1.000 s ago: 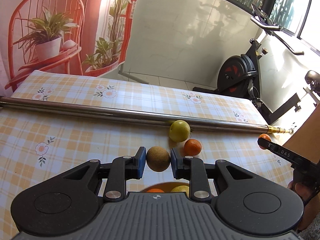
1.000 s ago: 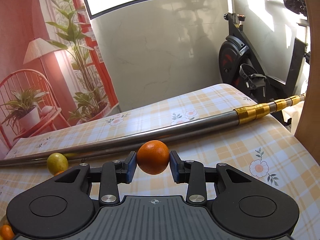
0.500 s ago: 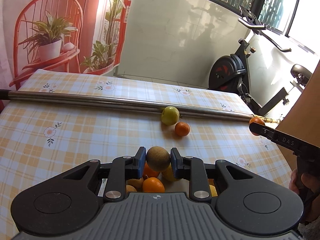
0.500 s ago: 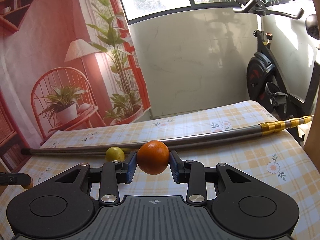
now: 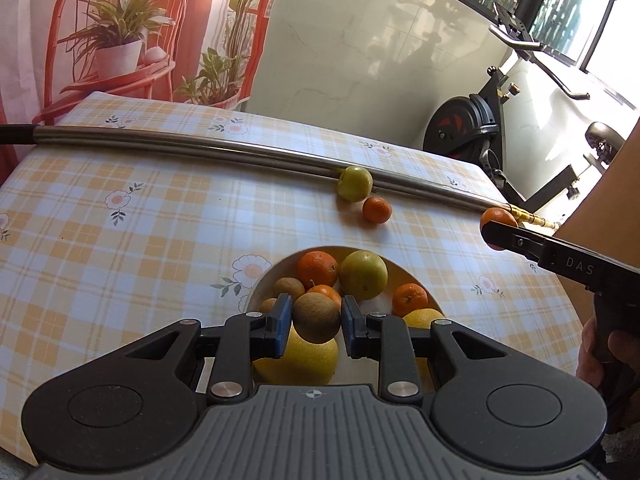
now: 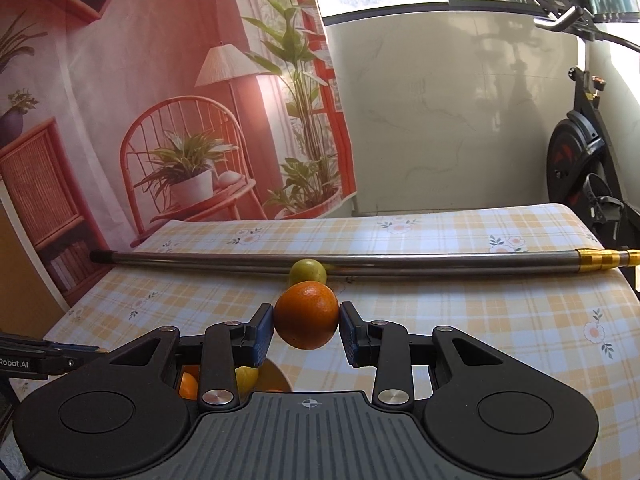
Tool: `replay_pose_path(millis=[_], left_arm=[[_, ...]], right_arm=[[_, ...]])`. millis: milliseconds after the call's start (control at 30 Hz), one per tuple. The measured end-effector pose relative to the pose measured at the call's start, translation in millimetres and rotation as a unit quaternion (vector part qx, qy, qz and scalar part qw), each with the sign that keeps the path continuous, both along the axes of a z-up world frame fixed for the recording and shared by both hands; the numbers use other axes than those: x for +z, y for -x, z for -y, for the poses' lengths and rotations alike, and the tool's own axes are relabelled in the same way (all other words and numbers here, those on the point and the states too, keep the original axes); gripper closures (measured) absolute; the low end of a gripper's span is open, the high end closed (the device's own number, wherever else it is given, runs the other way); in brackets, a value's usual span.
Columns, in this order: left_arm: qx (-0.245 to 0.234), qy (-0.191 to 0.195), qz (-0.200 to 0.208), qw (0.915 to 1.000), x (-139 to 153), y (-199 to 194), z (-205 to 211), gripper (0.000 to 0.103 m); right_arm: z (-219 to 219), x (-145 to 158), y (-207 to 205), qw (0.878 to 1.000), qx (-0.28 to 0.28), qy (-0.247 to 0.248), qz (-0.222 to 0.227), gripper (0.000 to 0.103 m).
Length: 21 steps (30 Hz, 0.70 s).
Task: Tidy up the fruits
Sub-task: 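Carry the kiwi over the bowl and open the left gripper to drop it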
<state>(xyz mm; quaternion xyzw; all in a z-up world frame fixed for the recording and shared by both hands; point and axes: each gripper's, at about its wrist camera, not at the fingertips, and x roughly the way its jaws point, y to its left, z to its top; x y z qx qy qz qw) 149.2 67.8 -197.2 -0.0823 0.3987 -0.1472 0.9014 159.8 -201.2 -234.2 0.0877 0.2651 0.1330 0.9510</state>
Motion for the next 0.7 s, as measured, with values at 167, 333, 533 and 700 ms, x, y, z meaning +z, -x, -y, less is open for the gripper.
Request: replay_pose_path(millis=[167, 333, 533, 700], left_arm=[[-0.008, 0.001, -0.016, 0.9998, -5.9, 5.6, -0.6, 0.075], [-0.020, 0.002, -0.022, 0.9996, -9.0, 14.6, 0.5, 0.075], [-0.038, -0.012, -0.038, 0.9985, -18.3, 21.8, 9.2, 0.075], [-0.044, -0.020, -0.052, 0.9975, -25.7, 20.4, 14.2, 0.075]], right_arm=[[-12.9, -8.4, 2.3, 1.000, 0.019, 0.002, -0.018, 0.070], [-18.1, -12.2, 5.4, 0.999, 0.031, -0.002, -0.027, 0.070], [-20.9, -15.2, 11.2, 0.999, 0.043, -0.005, -0.031, 0.070], [-22.2, -20.1, 14.4, 0.998, 0.046, -0.008, -0.034, 0.070]])
